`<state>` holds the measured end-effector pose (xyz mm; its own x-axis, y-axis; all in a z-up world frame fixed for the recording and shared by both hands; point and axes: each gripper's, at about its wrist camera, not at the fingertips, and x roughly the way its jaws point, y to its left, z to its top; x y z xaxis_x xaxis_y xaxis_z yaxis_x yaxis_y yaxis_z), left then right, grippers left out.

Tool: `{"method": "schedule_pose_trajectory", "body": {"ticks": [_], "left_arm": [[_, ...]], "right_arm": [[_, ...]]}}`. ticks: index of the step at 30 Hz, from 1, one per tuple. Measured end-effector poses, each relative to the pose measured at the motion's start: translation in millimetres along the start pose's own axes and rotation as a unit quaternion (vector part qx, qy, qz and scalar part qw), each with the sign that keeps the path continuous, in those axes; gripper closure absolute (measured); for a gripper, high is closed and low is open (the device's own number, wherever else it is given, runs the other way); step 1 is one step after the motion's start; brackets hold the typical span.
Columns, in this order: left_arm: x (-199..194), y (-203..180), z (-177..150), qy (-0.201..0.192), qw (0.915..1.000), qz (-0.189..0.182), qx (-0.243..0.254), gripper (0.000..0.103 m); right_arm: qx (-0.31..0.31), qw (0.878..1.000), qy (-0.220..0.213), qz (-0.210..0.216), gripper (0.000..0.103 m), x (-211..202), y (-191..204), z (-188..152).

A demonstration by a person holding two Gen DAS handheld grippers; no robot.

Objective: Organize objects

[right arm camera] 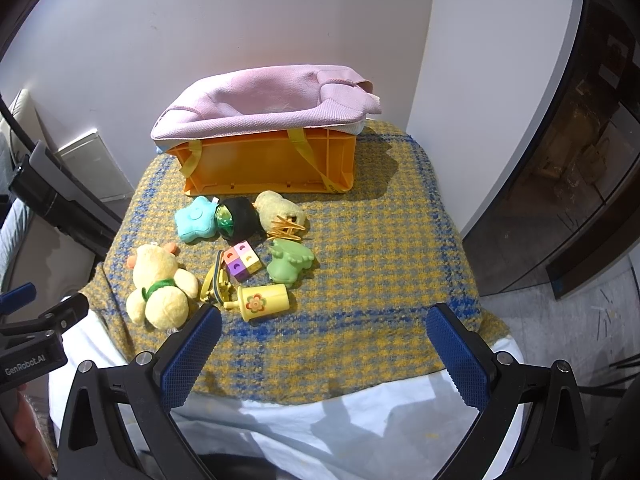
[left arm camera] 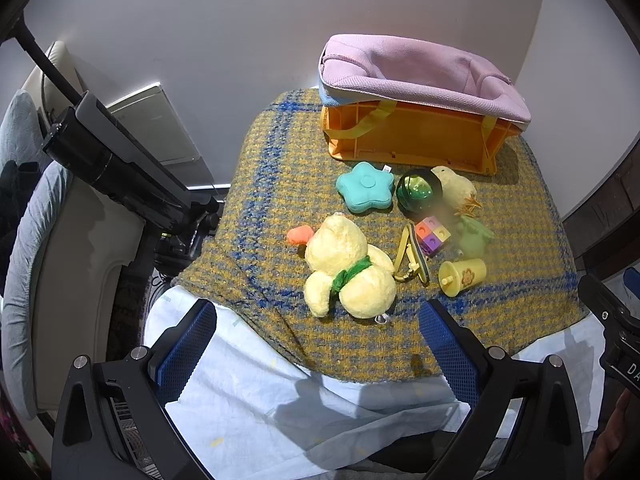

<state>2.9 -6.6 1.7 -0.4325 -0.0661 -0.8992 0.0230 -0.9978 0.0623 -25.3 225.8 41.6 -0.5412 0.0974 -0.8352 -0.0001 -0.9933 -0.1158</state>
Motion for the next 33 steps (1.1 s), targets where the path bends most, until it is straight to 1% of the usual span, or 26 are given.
{"method": "schedule_pose_trajectory", "body": {"ticks": [33], "left_arm": [[0.3,2.6,-5.0,0.000,1.0000,0.000,-0.003,0.000]], "right_arm": [[0.000,1.000,-0.001,0.001,0.000,1.3,-0.5,-0.5]]}}
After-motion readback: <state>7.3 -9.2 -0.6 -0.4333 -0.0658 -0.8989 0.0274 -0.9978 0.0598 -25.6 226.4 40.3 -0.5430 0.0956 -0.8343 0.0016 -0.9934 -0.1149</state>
